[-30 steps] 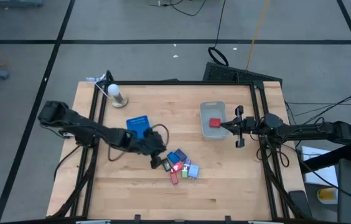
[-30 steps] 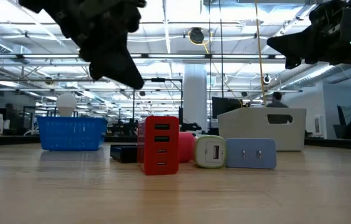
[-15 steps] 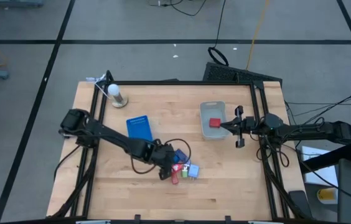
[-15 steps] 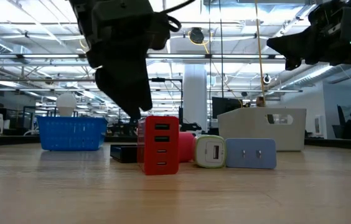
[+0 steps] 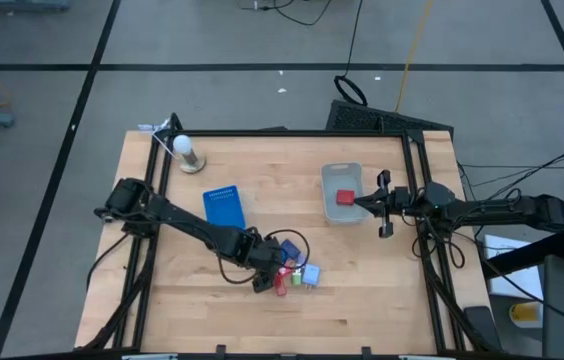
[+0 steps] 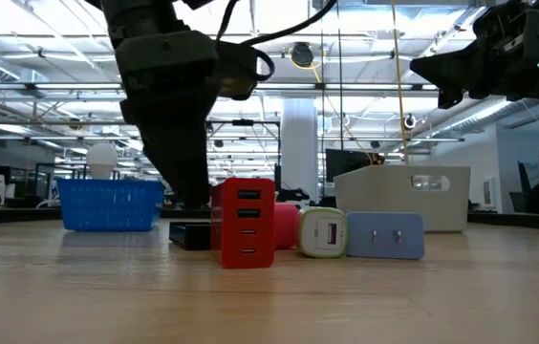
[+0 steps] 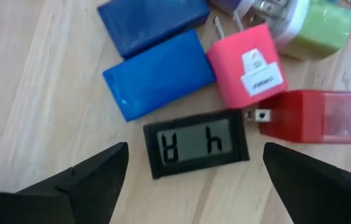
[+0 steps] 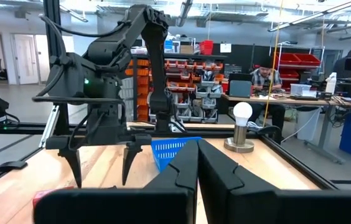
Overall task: Pick & Place Office items
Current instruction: Put the black digital timer into the blue bin
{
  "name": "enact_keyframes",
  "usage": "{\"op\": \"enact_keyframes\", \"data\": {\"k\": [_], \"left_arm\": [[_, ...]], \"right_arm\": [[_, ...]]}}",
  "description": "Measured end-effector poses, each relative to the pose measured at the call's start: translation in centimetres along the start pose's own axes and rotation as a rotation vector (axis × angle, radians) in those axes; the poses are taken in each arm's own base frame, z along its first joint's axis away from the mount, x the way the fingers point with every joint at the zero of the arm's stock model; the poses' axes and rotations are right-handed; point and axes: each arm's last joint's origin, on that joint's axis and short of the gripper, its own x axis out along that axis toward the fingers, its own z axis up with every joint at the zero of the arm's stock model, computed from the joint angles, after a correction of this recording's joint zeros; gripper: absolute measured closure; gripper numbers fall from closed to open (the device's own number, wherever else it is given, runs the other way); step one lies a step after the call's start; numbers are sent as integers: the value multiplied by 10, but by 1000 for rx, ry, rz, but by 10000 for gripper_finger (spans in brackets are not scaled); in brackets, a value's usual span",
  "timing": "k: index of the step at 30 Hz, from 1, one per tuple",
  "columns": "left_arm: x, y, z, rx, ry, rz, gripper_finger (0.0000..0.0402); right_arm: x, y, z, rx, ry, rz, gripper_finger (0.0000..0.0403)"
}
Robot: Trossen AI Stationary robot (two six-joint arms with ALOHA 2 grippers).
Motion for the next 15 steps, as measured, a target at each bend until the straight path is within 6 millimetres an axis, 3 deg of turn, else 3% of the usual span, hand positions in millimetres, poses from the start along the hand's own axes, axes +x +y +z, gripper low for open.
{"op": "enact_keyframes", "data": {"k": [15], "left_arm": [[17,-2,0,-14,0,11,2]], "right_arm": [[0,0,-3,0,24,0,403]]}}
